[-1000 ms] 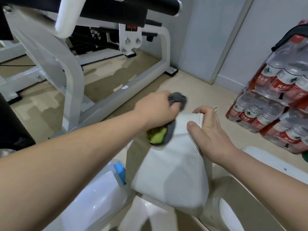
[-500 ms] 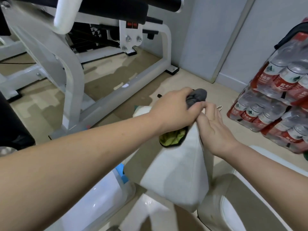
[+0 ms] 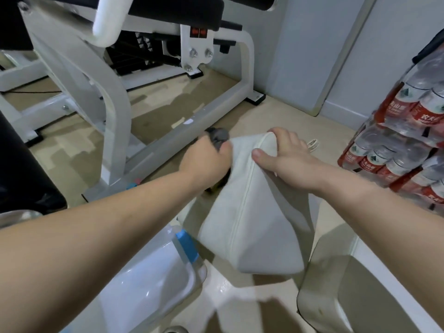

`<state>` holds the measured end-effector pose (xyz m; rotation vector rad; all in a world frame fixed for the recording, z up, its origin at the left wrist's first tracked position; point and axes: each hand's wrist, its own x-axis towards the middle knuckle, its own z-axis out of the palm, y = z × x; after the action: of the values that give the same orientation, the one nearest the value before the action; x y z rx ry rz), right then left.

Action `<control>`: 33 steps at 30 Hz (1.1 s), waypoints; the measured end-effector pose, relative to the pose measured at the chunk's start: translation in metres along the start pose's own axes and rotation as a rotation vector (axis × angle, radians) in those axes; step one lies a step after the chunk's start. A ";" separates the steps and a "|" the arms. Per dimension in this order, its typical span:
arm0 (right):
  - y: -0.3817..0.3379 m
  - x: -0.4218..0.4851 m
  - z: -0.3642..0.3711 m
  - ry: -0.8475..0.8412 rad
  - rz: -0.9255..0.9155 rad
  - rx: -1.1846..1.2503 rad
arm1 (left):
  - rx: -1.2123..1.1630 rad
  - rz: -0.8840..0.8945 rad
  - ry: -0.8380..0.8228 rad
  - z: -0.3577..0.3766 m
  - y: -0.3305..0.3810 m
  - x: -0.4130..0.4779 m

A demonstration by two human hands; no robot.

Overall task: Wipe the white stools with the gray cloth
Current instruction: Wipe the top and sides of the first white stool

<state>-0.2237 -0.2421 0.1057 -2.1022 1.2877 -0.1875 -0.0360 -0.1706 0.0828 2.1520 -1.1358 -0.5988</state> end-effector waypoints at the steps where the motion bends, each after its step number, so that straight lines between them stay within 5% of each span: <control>1: 0.001 0.002 0.000 0.011 0.022 0.023 | -0.058 0.069 -0.030 -0.001 0.015 -0.006; 7: 0.020 0.007 -0.009 0.063 0.122 0.151 | 0.045 0.465 -0.185 -0.008 0.008 -0.030; 9: 0.026 0.008 -0.012 0.087 0.144 0.159 | 0.202 0.383 -0.208 -0.009 -0.027 -0.025; 13: 0.024 0.009 -0.008 0.178 0.204 0.058 | 0.460 -0.070 -0.264 -0.019 -0.081 -0.016; 16: 0.022 0.013 -0.003 0.238 0.298 -0.011 | 0.245 -0.209 -0.185 -0.024 -0.082 -0.016; 20: 0.033 0.010 -0.010 0.275 0.448 -0.063 | 0.029 0.045 -0.029 -0.020 -0.024 -0.026; 24: 0.056 -0.004 -0.024 0.238 0.455 -0.043 | 0.214 0.318 -0.030 -0.002 -0.006 -0.035; 31: 0.073 -0.021 -0.025 0.251 0.343 0.087 | 0.472 0.156 0.014 0.001 -0.004 0.007; 33: 0.074 -0.019 -0.017 0.217 0.387 0.160 | 0.527 0.272 -0.040 0.016 0.001 -0.013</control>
<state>-0.2956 -0.2560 0.0790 -1.6966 1.7193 -0.3424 -0.0537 -0.1650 0.0733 2.3500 -1.7229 -0.2332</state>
